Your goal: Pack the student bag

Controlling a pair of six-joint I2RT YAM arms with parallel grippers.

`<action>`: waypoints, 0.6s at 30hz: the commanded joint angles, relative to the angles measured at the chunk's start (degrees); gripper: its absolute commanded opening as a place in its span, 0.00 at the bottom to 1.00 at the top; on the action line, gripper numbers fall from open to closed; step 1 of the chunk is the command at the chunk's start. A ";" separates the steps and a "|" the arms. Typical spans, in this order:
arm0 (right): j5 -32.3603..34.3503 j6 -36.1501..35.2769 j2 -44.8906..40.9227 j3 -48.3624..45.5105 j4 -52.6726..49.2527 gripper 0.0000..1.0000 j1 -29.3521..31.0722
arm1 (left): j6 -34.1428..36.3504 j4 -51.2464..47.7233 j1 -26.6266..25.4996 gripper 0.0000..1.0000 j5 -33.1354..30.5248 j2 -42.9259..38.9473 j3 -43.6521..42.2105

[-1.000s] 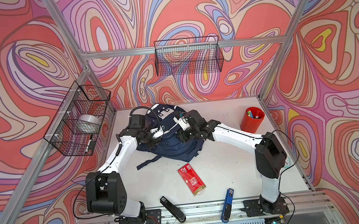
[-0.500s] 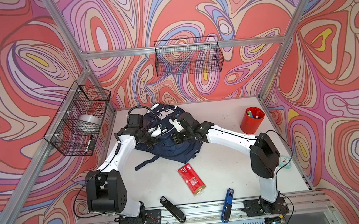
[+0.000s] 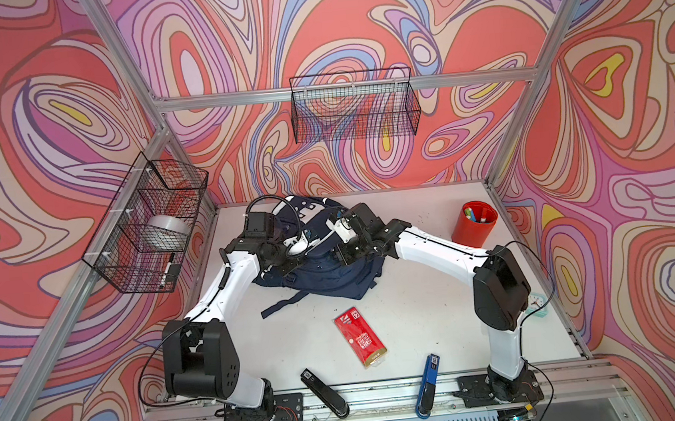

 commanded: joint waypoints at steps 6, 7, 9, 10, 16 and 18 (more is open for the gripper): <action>4.47 -2.82 0.30 0.95 -1.00 0.00 -3.02 | -1.72 -1.51 -0.34 0.00 5.46 0.65 2.39; 3.96 -2.59 0.72 0.78 -0.47 0.00 -3.09 | -1.88 -1.27 -0.34 0.00 5.15 0.46 2.33; 5.11 -3.22 1.63 1.08 -1.25 0.00 -3.69 | -1.99 -1.18 -0.34 0.00 4.04 0.38 2.38; 5.24 -3.41 1.45 1.02 -1.14 0.00 -3.81 | -2.27 -1.39 -0.34 0.00 3.89 0.47 2.49; 3.10 -1.98 -0.07 3.49 -0.33 0.00 1.02 | -5.00 -0.76 -1.30 0.00 3.21 0.58 3.33; 0.39 0.36 -0.58 3.90 1.43 0.00 2.57 | -5.33 -0.78 -1.30 0.00 3.24 0.75 3.64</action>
